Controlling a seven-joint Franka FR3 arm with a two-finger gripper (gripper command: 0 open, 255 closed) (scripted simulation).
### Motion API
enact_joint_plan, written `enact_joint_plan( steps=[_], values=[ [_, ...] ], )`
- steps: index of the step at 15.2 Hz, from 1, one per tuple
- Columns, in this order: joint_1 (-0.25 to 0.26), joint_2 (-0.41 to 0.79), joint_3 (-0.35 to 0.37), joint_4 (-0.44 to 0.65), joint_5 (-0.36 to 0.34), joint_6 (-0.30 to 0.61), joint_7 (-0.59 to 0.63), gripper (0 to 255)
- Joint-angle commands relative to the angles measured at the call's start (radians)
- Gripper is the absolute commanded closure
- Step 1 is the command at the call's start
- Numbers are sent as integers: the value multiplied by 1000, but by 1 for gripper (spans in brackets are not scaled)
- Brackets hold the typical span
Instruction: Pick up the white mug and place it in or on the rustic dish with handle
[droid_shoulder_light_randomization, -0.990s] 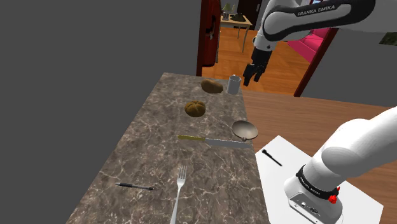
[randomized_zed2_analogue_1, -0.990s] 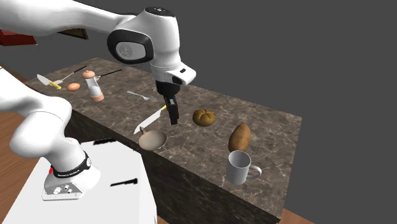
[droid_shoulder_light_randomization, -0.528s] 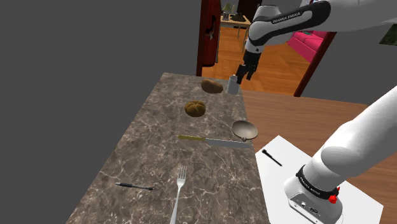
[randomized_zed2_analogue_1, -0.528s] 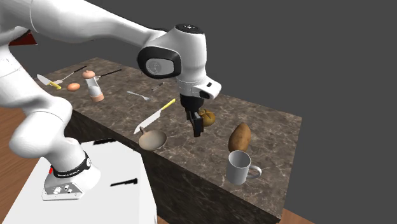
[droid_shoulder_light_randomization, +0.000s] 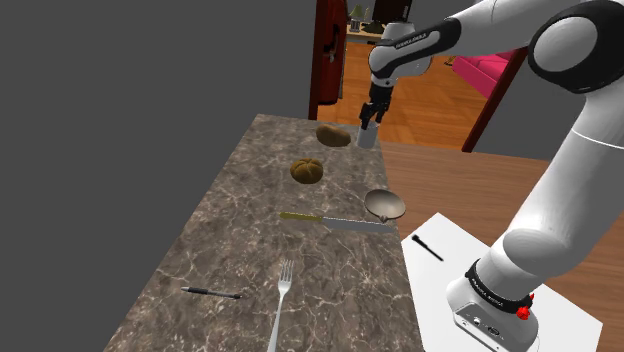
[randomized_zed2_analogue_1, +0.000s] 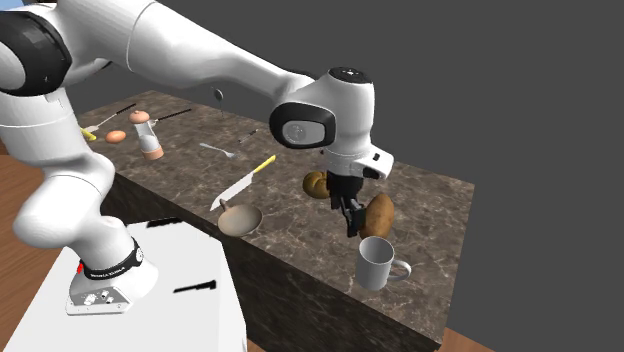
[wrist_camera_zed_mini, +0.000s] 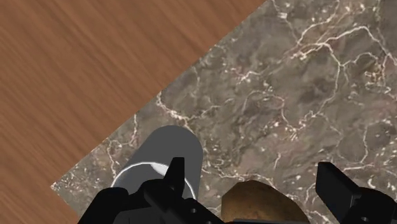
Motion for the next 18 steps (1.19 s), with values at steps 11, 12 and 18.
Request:
enact_joint_plan(
  steps=[11, 12, 18],
  values=[
    [-36, 234, -2, 171, 35, 76, -61, 0],
    [-37, 245, -1, 165, 37, 93, -63, 0],
    [-37, 245, -1, 165, 37, 93, -63, 0]
  ],
)
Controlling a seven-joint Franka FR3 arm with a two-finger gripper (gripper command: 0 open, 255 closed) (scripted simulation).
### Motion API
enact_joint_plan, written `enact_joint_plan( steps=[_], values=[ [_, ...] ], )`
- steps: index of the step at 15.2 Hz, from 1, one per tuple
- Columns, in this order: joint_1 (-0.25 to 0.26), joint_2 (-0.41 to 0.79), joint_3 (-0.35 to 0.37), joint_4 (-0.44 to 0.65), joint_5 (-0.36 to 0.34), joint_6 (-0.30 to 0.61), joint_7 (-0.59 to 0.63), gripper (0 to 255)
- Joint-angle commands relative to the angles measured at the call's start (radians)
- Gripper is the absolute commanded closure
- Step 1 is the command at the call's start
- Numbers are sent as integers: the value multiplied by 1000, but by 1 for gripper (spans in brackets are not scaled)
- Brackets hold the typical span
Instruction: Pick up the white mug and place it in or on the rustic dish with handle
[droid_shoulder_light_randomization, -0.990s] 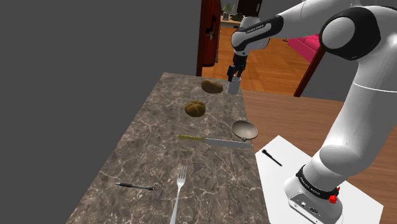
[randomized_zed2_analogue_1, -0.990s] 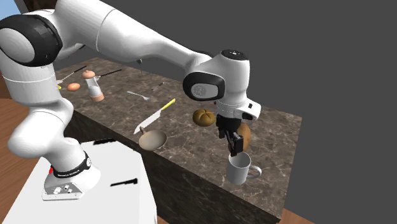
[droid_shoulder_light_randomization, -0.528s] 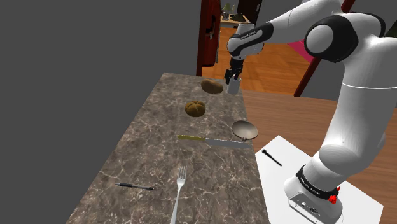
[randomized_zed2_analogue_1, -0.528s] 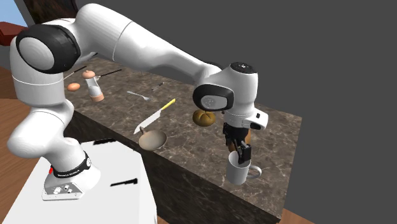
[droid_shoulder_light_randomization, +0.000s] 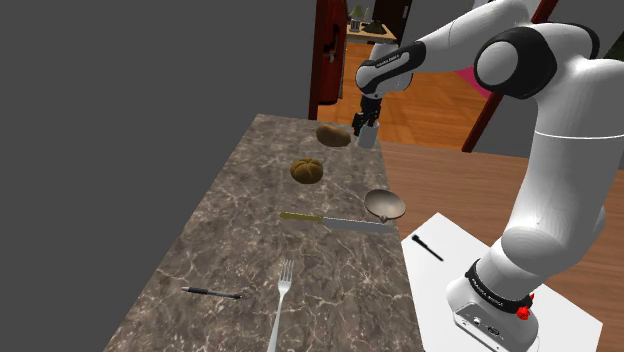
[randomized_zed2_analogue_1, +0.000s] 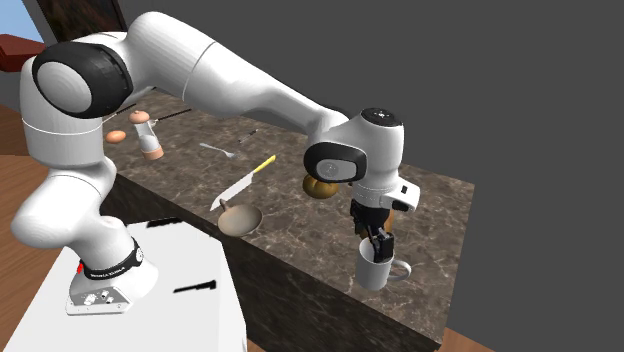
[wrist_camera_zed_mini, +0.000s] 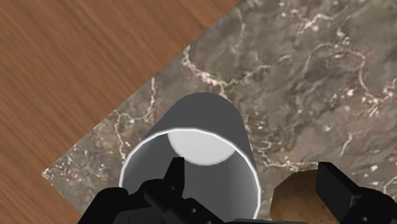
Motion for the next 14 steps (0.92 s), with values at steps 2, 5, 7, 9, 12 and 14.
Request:
enact_joint_plan(
  steps=[2, 5, 7, 9, 12, 14],
  values=[
    [0, 0, 0, 0, 0, 0, 0, 0],
    [0, 0, 0, 0, 0, 0, 0, 255],
    [0, 0, 0, 0, 0, 0, 0, 255],
    [0, 0, 0, 0, 0, 0, 0, 255],
    [0, 0, 0, 0, 0, 0, 0, 255],
    [1, -12, -2, 10, -3, -22, 2, 255]
  ],
)
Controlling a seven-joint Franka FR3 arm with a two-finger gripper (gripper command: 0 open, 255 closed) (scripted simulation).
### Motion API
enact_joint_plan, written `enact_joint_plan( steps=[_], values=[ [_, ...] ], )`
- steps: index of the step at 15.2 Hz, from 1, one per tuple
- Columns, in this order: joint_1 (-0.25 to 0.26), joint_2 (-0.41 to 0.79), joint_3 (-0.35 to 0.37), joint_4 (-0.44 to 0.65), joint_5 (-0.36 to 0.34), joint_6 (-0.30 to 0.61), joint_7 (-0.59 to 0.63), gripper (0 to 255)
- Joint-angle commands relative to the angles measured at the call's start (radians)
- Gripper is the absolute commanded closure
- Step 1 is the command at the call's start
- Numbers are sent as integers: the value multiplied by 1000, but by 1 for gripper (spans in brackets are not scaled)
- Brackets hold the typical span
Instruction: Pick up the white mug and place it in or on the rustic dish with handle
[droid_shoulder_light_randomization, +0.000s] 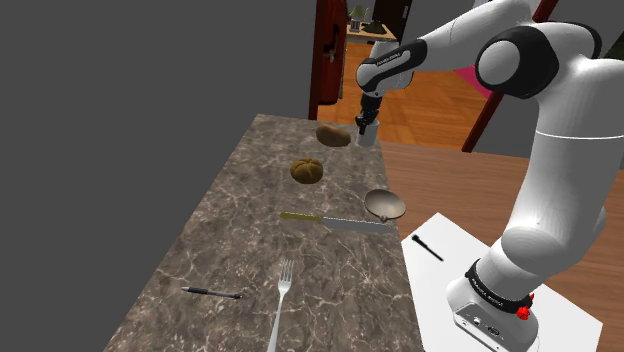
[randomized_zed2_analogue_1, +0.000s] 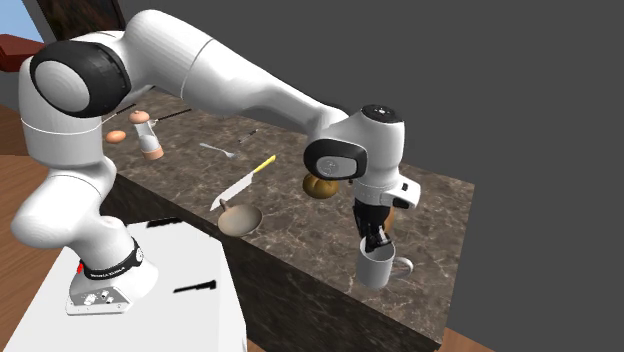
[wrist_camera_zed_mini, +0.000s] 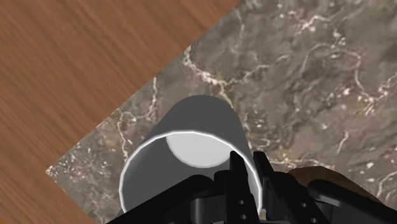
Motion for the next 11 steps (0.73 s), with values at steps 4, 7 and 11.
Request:
enact_joint_plan(
  steps=[4, 7, 11],
  values=[
    [2, -26, -3, 29, -7, -54, 5, 255],
    [3, -41, -5, 49, -11, -89, 7, 255],
    [3, -58, -7, 79, -16, -136, 10, 255]
  ],
)
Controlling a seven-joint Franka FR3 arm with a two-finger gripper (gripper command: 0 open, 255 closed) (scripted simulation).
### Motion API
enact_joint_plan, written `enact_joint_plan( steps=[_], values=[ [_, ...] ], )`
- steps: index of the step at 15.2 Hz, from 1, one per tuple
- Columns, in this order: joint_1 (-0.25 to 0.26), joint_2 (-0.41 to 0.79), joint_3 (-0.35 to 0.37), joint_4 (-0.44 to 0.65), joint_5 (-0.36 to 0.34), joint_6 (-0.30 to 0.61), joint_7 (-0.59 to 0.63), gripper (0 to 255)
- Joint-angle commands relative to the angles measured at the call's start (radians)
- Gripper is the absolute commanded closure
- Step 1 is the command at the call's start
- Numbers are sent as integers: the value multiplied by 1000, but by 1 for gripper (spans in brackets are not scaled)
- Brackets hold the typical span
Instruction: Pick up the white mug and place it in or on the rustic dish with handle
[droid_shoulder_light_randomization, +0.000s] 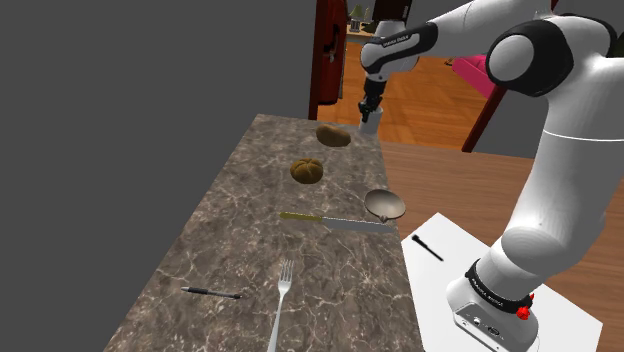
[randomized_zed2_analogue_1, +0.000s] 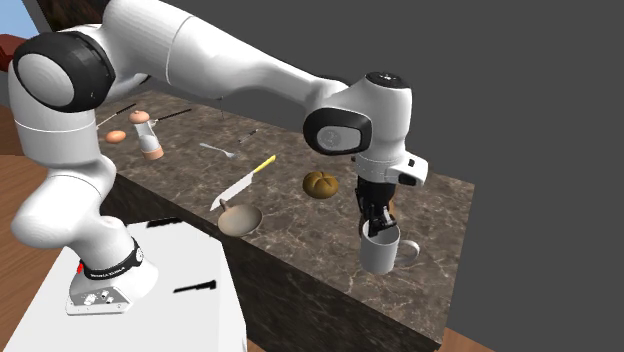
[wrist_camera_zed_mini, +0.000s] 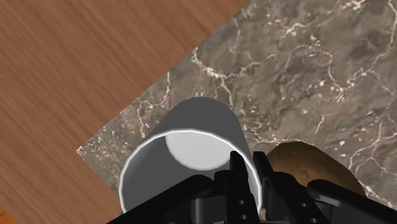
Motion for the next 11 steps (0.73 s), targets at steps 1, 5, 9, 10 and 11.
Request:
enact_joint_plan(
  steps=[1, 5, 9, 10, 11],
  values=[
    [1, -9, -1, 16, -3, -25, 3, 255],
    [1, -22, -2, 52, -7, -74, 5, 255],
    [1, -32, -3, 92, -9, -124, 7, 255],
    [1, -34, -4, 103, -10, -136, 8, 255],
    [13, -75, -2, 48, -20, -121, 21, 255]
  ],
)
